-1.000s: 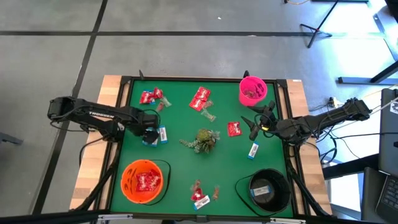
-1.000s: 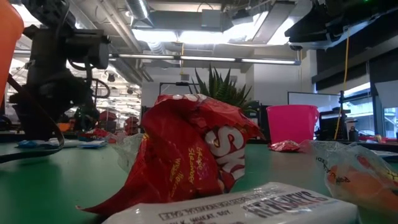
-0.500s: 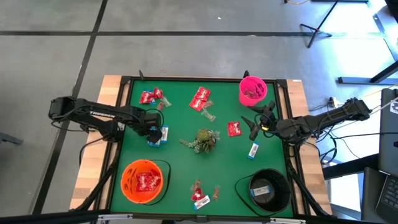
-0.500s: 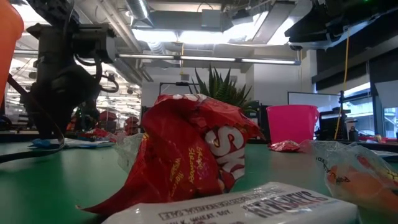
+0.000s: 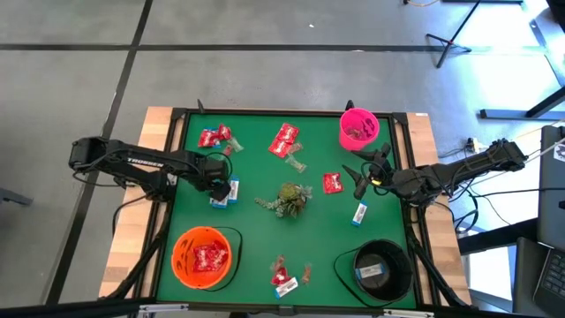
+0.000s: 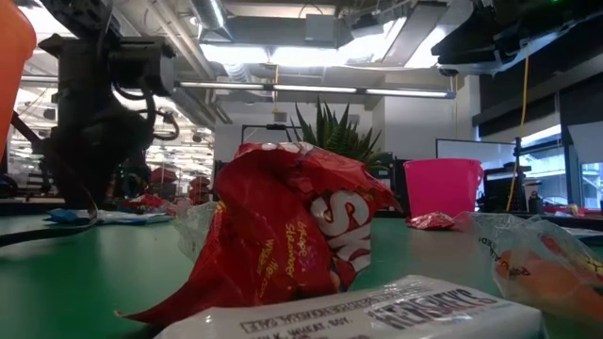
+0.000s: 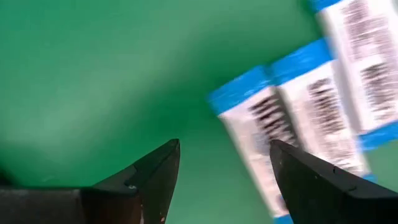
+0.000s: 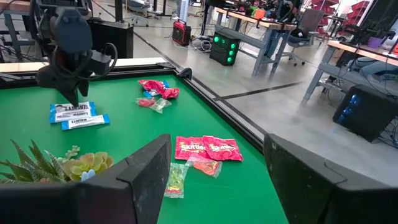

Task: Sort candy
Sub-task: Put the white chocolate into the black bucket

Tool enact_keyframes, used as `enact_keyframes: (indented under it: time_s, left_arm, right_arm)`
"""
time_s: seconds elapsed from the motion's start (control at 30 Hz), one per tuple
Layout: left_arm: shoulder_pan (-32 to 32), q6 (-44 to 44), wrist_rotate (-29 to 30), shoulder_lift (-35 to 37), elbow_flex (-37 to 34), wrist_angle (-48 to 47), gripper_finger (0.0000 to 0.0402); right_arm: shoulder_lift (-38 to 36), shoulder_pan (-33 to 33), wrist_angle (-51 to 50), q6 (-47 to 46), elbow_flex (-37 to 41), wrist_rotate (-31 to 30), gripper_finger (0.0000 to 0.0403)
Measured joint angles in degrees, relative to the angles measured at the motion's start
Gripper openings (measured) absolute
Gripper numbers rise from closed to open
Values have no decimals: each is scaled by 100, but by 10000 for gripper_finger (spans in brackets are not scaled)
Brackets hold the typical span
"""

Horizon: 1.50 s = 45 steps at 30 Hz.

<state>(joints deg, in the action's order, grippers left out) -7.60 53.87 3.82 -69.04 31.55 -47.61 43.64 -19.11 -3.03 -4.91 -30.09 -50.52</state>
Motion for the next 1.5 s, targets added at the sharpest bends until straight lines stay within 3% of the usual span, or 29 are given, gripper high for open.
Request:
enact_keyframes:
  time_s: [0.5,0.7,1.17,1.5]
  left_arm:
    - [0,117,71,8,17,-699,245]
    - [2,164,-18,87,428,-671,245]
    - [673,1866,-200,83,348,-508,245]
    - [820,2164,-17,-259,343,-406,245]
  right_arm:
    - [0,2,40,2,0,0,253]
    - [0,0,42,-28,0,0,253]
    - [0,0,-2,-74,0,2,253]
    - [0,0,-9,-70,0,2,253]
